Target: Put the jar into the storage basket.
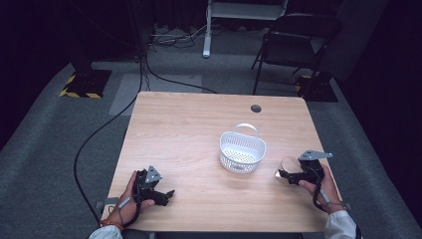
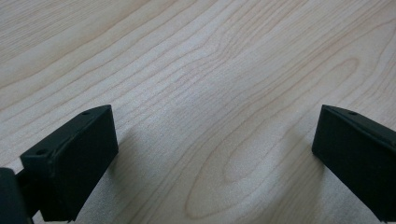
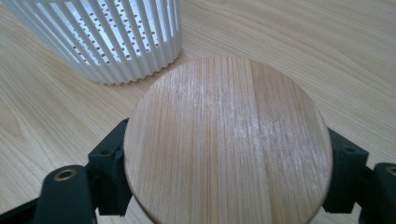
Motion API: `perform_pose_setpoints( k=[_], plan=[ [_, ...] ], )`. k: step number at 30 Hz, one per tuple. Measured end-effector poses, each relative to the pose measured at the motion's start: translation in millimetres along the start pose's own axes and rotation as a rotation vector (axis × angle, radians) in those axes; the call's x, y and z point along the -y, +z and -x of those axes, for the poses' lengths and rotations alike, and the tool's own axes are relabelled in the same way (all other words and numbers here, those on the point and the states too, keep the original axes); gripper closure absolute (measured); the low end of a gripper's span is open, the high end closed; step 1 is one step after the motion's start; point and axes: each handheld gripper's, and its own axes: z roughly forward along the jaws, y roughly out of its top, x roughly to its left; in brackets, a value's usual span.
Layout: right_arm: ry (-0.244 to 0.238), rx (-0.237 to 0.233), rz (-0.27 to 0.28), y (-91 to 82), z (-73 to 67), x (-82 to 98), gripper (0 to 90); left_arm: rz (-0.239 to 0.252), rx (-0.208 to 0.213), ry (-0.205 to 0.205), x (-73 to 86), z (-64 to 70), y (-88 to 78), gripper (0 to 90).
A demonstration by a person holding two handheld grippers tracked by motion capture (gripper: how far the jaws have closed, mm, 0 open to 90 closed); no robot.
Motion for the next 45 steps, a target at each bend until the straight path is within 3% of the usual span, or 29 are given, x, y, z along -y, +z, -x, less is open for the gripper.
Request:
perform_pose_setpoints(
  k=[23, 45],
  plan=[
    [-0.013, 0.055, 0.05, -16.0, -14.2, -18.4, 23.3, 0.0, 0.0, 0.0, 0.0, 0.0, 0.0, 0.1],
    [-0.06, 0.017, 0.091, -27.8, -34.0, -73.0, 23.4, 0.0, 0.0, 0.0, 0.0, 0.0, 0.0, 0.1]
  ],
)
